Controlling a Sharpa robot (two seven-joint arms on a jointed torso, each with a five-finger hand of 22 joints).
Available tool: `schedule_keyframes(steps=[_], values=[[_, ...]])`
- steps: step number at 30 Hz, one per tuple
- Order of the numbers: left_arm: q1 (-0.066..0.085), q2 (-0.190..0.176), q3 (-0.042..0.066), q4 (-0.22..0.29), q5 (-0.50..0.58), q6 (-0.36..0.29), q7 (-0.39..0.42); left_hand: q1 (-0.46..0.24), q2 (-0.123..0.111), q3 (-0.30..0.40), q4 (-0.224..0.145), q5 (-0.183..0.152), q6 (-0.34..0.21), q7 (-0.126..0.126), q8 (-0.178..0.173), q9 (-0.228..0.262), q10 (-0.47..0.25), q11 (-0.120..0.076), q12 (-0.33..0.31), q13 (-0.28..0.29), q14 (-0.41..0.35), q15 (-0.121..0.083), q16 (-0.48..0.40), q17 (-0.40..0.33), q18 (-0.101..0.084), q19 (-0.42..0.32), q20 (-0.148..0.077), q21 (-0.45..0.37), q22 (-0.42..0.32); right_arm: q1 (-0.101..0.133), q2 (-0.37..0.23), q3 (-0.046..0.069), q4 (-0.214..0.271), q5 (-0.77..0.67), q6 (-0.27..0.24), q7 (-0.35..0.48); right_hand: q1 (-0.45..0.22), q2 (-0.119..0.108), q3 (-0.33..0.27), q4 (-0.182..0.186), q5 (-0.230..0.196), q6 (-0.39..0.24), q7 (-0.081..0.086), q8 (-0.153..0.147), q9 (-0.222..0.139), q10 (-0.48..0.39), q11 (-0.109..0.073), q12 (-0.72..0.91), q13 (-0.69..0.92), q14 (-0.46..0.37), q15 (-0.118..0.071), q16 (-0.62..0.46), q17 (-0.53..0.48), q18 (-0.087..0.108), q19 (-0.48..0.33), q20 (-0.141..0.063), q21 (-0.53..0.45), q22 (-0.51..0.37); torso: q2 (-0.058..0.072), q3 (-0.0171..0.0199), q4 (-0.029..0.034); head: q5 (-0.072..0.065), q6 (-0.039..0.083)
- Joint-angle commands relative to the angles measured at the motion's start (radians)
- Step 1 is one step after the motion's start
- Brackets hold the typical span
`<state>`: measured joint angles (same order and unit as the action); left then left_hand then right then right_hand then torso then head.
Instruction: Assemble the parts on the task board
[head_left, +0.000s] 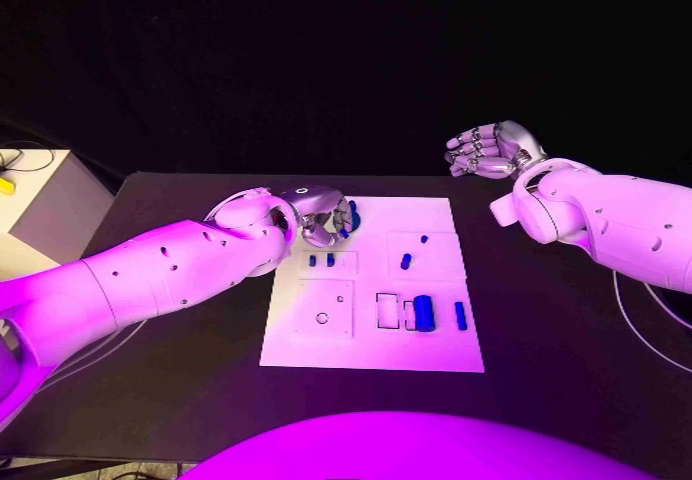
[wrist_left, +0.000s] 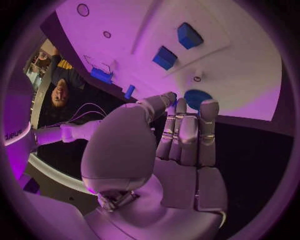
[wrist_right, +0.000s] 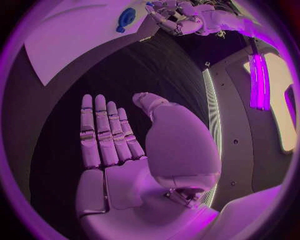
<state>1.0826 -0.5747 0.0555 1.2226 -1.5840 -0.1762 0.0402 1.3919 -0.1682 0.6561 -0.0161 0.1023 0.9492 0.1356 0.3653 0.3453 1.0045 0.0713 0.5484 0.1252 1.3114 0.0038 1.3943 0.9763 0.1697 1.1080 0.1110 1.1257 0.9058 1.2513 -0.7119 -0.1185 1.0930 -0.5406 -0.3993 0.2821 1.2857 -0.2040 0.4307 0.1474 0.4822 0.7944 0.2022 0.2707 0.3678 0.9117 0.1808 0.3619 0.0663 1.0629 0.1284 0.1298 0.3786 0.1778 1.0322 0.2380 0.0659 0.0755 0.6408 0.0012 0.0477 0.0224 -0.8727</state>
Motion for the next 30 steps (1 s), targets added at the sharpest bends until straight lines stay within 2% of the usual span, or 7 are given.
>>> schedule_keyframes(steps=[1,5,7,12,20,30], values=[[0.0,-0.02,0.007,0.023,0.032,0.0,0.008,-0.003,0.003,-0.001,-0.004,0.001,0.005,0.002,-0.005,0.002,0.006,0.0,-0.006,-0.001,0.004,0.001,0.005,0.0,-0.02,0.006,0.001,0.006,-0.001,0.0,-0.003,0.001,0.001,-0.006,0.007,0.008,-0.011,-0.001,0.007,0.001,0.003,0.005,0.041,-0.002,-0.001,0.008,-0.001,0.003,-0.001,0.01,0.0,-0.005,-0.001,0.006,0.009,-0.001,0.006,-0.001,-0.001,0.001,0.0028,0.002,0.0],[0.0,-0.041,0.015,0.038,0.029,-0.002,0.005,-0.005,0.003,-0.002,-0.004,0.001,0.005,0.003,-0.006,0.003,0.007,0.0,-0.01,-0.001,0.003,0.001,0.005,-0.003,-0.019,0.005,0.001,0.005,-0.002,0.0,-0.005,0.001,0.001,-0.006,0.007,0.008,-0.011,-0.001,0.007,0.001,0.003,0.005,0.041,-0.002,-0.001,0.008,-0.001,0.003,-0.001,0.01,0.0,-0.005,-0.001,0.006,0.009,-0.001,0.006,-0.001,0.0,-0.0006,0.0046,0.004,0.001],[0.0,-0.049,0.018,0.039,0.026,0.001,0.002,-0.006,0.003,-0.002,-0.004,0.001,0.006,0.003,-0.007,0.003,0.009,0.001,-0.013,-0.001,0.002,0.001,0.004,-0.004,-0.019,0.005,0.001,0.005,-0.002,0.0,-0.005,0.001,0.001,-0.006,0.007,0.008,-0.011,-0.001,0.007,0.001,0.003,0.005,0.041,-0.002,-0.001,0.008,-0.001,0.003,-0.001,0.01,0.0,-0.005,-0.001,0.006,0.009,-0.001,0.006,-0.001,0.0,-0.001,0.0033,0.005,0.0],[0.0,-0.061,0.02,0.029,0.01,0.013,-0.006,-0.007,0.003,-0.003,-0.004,0.001,0.006,0.004,-0.008,0.004,0.01,0.001,-0.015,-0.001,0.001,0.002,0.004,-0.006,-0.019,0.004,0.002,0.004,-0.004,0.0,-0.006,0.001,0.001,-0.006,0.007,0.007,-0.011,-0.001,0.007,0.001,0.003,0.005,0.041,-0.002,-0.001,0.008,-0.001,0.003,-0.001,0.01,0.0,-0.005,-0.001,0.006,0.009,-0.001,0.006,-0.001,-0.001,0.0005,0.0022,0.009,0.002],[0.0,-0.058,0.02,0.004,-0.018,0.033,-0.014,-0.007,0.002,-0.003,-0.004,0.001,0.008,0.004,-0.009,0.005,0.011,0.002,-0.02,-0.002,-0.001,0.002,0.002,-0.011,-0.018,-0.001,0.002,0.0,-0.009,0.0,-0.007,0.001,0.002,-0.006,0.006,0.007,-0.011,-0.001,0.007,0.001,0.003,0.005,0.041,-0.002,-0.001,0.008,-0.001,0.003,-0.001,0.01,0.0,-0.005,-0.001,0.006,0.009,-0.001,0.006,-0.001,0.001,-0.0008,0.001,0.015,0.0],[-0.003,-0.054,0.019,0.001,-0.026,0.059,-0.022,-0.008,0.003,-0.004,-0.004,0.001,0.009,0.004,-0.01,0.006,0.012,0.002,-0.024,-0.002,-0.004,0.003,0.0,-0.014,-0.016,-0.005,0.003,-0.005,-0.015,0.0,-0.006,0.001,0.001,-0.006,0.006,0.007,-0.011,-0.001,0.007,0.001,0.003,0.005,0.041,-0.002,-0.001,0.008,-0.001,0.003,-0.001,0.01,0.0,-0.005,-0.001,0.006,0.009,-0.001,0.006,-0.001,0.0,-0.0002,0.001,0.018,0.0]])
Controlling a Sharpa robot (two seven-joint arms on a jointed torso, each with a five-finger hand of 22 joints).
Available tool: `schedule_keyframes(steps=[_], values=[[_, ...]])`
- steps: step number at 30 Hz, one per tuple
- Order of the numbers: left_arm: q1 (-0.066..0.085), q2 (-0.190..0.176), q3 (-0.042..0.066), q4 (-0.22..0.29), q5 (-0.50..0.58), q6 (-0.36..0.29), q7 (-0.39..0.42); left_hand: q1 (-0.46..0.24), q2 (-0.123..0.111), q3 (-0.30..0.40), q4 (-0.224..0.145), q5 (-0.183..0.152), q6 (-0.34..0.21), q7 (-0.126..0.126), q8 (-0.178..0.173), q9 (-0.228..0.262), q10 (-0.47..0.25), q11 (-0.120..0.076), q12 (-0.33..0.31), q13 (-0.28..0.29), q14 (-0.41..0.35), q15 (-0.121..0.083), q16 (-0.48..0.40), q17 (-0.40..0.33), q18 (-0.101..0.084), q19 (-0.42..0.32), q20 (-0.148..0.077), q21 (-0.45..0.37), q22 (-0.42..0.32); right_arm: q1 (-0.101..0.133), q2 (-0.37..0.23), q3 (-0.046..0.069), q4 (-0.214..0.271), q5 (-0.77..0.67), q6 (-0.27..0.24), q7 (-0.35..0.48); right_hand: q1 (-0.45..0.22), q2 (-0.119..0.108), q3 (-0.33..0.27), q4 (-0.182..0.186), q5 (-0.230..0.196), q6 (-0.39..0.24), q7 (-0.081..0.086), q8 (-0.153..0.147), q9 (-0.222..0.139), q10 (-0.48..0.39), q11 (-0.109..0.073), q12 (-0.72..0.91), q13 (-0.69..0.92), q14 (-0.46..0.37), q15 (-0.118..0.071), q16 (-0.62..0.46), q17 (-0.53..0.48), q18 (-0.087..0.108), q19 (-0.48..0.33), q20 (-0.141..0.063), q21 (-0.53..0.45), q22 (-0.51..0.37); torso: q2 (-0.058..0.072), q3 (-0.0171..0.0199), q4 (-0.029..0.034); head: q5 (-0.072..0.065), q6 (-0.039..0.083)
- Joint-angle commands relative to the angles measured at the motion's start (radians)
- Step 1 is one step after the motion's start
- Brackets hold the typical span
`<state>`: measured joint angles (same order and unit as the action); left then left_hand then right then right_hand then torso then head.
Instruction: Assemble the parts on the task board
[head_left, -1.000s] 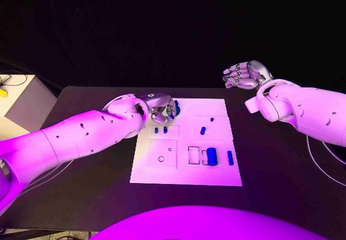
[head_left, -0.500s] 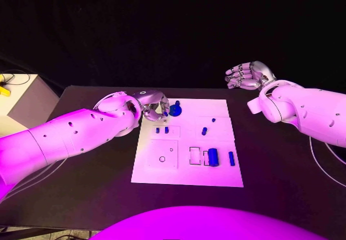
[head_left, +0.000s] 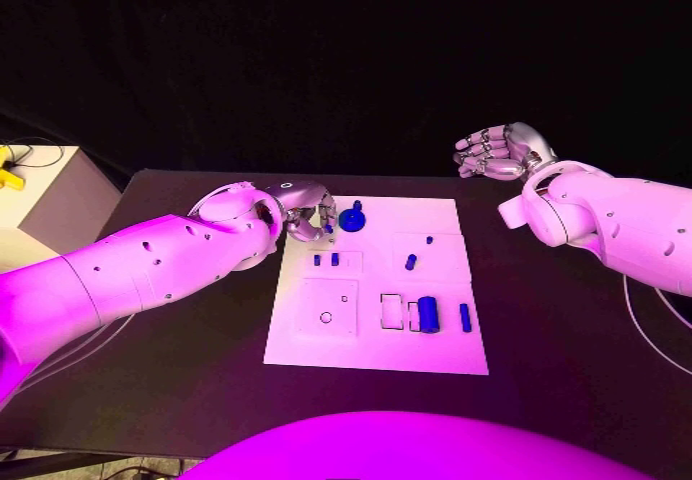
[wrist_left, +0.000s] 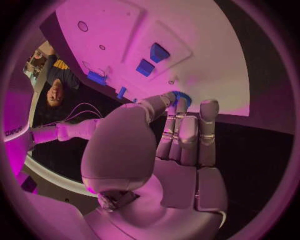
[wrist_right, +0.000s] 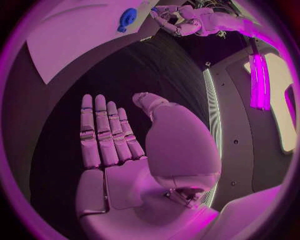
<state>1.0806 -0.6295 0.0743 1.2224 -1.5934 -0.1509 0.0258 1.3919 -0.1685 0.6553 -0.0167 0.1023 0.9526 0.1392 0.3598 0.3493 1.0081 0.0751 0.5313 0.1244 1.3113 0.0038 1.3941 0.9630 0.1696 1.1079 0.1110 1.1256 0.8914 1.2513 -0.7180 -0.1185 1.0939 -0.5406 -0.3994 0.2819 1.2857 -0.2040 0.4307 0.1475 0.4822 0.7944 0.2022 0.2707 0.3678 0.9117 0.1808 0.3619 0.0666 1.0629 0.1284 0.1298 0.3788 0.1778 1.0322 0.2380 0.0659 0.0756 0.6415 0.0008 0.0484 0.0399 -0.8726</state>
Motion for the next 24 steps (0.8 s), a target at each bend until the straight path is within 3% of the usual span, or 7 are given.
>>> schedule_keyframes(steps=[1,24], values=[[-0.001,0.0,0.001,0.001,-0.017,0.037,-0.008,-0.008,0.003,-0.003,-0.003,0.001,0.005,0.001,-0.005,0.001,0.008,-0.001,-0.007,-0.001,-0.003,0.003,0.001,-0.001,-0.016,-0.005,0.003,-0.005,-0.001,0.0,0.0,0.001,0.0,-0.006,0.006,0.007,-0.011,-0.001,0.007,0.001,0.003,0.005,0.041,-0.002,-0.001,0.008,-0.001,0.003,-0.001,0.01,0.0,-0.005,-0.001,0.006,0.009,-0.001,0.006,-0.001,-0.001,0.0004,0.0006,0.0,0.0],[-0.01,0.017,0.0,-0.013,-0.019,0.063,-0.013,-0.01,0.005,-0.004,-0.002,-0.001,0.008,0.002,-0.007,0.004,0.013,0.0,-0.015,-0.001,-0.007,0.004,-0.001,-0.006,-0.015,-0.011,0.004,-0.009,-0.007,0.001,-0.003,0.001,0.002,-0.007,0.004,0.008,-0.011,-0.001,0.007,0.001,0.003,0.005,0.041,-0.002,-0.001,0.008,-0.001,0.003,-0.001,0.01,0.0,-0.005,-0.001,0.006,0.009,-0.001,0.006,-0.001,-0.001,0.0008,-0.0002,0.001,0.0]])
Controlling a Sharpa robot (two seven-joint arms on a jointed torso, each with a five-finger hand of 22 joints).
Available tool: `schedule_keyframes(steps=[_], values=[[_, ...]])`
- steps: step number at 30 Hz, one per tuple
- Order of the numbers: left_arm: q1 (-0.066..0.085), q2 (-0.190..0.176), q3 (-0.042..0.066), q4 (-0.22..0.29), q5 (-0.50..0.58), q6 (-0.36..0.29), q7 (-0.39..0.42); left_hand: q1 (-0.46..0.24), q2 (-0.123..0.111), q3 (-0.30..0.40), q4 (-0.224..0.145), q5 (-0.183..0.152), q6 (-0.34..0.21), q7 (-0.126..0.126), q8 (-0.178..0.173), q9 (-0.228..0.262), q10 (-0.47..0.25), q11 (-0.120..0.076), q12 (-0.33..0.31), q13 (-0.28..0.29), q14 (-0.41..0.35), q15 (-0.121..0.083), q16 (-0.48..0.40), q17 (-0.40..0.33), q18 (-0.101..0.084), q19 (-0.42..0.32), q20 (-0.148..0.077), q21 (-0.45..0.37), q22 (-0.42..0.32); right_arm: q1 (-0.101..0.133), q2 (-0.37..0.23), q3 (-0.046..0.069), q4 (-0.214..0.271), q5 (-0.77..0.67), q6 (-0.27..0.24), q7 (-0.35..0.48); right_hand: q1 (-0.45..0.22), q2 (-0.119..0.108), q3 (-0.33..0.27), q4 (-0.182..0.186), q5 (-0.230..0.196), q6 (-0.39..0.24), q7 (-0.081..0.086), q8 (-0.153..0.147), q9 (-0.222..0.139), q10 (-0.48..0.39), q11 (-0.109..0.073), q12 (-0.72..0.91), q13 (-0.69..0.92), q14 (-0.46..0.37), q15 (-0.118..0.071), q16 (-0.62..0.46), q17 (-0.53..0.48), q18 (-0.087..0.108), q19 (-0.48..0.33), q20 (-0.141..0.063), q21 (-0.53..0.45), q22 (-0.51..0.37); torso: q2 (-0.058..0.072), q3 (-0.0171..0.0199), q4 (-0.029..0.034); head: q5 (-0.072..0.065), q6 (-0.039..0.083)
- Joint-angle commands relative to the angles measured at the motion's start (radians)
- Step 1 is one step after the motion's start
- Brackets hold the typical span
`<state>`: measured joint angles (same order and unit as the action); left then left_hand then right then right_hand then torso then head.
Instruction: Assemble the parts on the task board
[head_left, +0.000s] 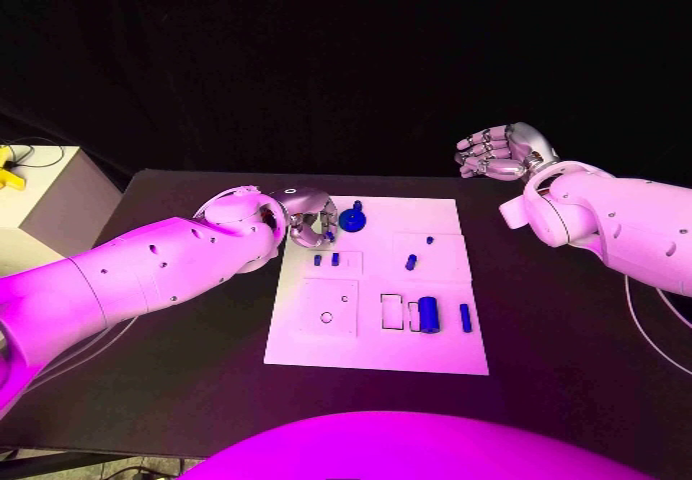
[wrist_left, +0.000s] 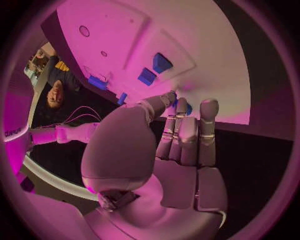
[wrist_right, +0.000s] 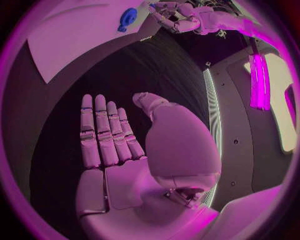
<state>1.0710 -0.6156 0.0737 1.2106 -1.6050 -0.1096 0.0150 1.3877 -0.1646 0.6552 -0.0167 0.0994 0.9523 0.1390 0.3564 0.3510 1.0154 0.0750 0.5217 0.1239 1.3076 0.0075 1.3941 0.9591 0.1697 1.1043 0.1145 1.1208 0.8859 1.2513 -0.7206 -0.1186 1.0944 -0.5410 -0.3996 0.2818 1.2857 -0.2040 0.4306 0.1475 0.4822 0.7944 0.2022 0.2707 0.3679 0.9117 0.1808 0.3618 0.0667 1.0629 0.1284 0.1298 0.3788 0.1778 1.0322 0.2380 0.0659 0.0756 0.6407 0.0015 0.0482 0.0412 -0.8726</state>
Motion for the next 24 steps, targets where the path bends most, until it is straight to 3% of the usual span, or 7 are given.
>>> schedule_keyframes(steps=[1,24], values=[[-0.001,0.003,0.0,-0.003,-0.007,0.024,-0.003,-0.005,0.001,-0.004,-0.002,0.002,0.008,0.002,-0.004,0.002,0.005,0.0,-0.005,0.0,-0.003,0.0,-0.001,-0.002,-0.015,-0.007,0.0,-0.005,-0.001,0.001,0.0,0.001,0.001,-0.007,0.004,0.008,-0.011,-0.001,0.007,0.001,0.003,0.005,0.041,-0.002,-0.001,0.008,-0.001,0.003,-0.002,0.01,0.0,-0.005,-0.001,0.006,0.009,-0.001,0.006,-0.001,0.0,0.0,-0.0001,-0.001,0.0],[-0.002,0.014,-0.001,-0.009,-0.006,0.032,0.0,-0.004,0.002,-0.004,-0.003,0.002,0.007,0.003,-0.007,0.003,0.007,0.001,-0.012,0.0,-0.007,0.001,-0.004,-0.007,-0.014,-0.011,0.001,-0.008,-0.005,0.001,0.001,0.001,0.003,-0.007,0.004,0.008,-0.015,-0.003,0.013,-0.003,0.004,0.006,0.041,-0.002,-0.002,0.008,-0.001,0.003,-0.002,0.011,0.0,-0.006,-0.004,0.006,0.01,-0.001,0.006,-0.004,0.0,0.0003,-0.0006,-0.006,0.0]])
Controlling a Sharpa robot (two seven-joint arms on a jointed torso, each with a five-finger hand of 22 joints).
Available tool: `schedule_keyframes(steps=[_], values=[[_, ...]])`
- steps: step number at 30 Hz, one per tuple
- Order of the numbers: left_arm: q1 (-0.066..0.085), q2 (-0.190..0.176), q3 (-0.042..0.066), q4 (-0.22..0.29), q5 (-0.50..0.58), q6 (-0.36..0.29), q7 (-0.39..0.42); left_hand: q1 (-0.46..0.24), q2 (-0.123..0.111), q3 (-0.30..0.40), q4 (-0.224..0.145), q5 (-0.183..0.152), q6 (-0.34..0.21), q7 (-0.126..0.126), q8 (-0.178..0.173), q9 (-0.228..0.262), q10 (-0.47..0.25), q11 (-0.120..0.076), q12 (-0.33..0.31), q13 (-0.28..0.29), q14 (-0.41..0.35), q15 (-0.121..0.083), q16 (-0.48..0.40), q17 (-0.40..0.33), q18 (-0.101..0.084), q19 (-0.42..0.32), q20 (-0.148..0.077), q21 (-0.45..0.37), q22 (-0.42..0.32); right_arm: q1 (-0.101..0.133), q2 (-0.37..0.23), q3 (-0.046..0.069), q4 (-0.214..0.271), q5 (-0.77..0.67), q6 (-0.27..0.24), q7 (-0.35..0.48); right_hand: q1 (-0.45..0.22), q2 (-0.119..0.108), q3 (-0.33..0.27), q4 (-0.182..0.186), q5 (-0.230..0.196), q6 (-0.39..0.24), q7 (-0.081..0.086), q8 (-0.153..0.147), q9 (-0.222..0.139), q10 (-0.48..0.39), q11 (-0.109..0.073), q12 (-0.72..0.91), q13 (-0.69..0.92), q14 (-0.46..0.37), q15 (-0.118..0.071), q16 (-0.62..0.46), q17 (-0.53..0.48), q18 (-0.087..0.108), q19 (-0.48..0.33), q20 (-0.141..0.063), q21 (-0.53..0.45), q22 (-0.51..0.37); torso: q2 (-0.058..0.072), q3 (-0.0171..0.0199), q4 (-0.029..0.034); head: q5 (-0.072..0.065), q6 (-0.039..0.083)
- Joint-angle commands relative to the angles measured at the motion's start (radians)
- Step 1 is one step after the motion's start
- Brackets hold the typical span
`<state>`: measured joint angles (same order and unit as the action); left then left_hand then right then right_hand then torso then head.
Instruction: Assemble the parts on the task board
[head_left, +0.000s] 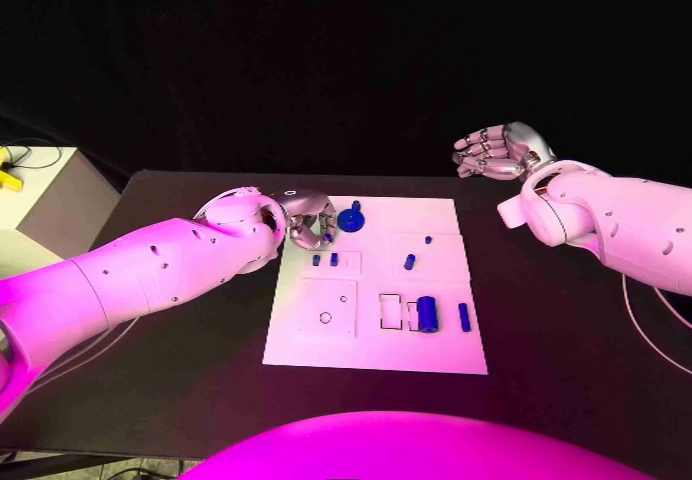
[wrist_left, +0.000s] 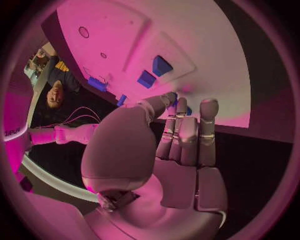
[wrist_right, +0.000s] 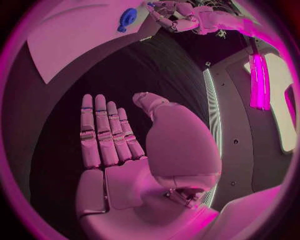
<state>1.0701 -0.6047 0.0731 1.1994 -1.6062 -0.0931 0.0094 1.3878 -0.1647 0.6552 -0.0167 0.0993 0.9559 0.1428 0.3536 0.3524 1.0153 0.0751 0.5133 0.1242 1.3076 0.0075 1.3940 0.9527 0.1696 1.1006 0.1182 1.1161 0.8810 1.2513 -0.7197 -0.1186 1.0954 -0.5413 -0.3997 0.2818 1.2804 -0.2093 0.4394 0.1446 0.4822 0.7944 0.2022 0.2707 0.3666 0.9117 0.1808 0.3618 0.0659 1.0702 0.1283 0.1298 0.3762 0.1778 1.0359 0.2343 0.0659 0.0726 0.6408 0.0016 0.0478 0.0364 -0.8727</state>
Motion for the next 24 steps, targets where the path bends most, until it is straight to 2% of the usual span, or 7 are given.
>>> schedule_keyframes(steps=[1,24], values=[[-0.001,0.004,0.0,0.003,-0.005,0.016,0.007,-0.004,0.003,-0.004,-0.004,0.002,0.004,-0.001,-0.005,0.002,0.008,0.001,-0.004,0.0,-0.007,0.001,-0.003,0.0,-0.014,-0.007,-0.002,-0.003,0.0,0.001,0.0,0.001,0.002,-0.007,0.004,0.008,-0.009,0.003,0.004,0.0,0.004,0.006,0.041,-0.002,-0.001,0.008,-0.001,0.003,-0.001,0.004,0.0,-0.006,-0.001,0.006,0.006,0.002,0.006,-0.001,0.0,0.0002,-0.0001,-0.001,0.0],[0.0,0.007,-0.004,0.0,-0.004,0.045,0.006,-0.001,0.005,-0.026,-0.011,-0.002,0.023,-0.012,-0.004,0.015,0.027,-0.013,0.008,0.022,0.0,-0.008,0.006,0.019,-0.015,-0.006,-0.007,0.0,0.007,0.001,-0.001,0.001,0.002,-0.007,0.004,0.007,-0.009,0.003,0.004,0.0,0.004,0.006,0.041,-0.002,-0.001,0.008,-0.001,0.003,-0.001,0.004,0.0,-0.006,-0.001,0.006,0.006,0.002,0.006,-0.001,0.0,0.0,0.0009,-0.005,0.0]])
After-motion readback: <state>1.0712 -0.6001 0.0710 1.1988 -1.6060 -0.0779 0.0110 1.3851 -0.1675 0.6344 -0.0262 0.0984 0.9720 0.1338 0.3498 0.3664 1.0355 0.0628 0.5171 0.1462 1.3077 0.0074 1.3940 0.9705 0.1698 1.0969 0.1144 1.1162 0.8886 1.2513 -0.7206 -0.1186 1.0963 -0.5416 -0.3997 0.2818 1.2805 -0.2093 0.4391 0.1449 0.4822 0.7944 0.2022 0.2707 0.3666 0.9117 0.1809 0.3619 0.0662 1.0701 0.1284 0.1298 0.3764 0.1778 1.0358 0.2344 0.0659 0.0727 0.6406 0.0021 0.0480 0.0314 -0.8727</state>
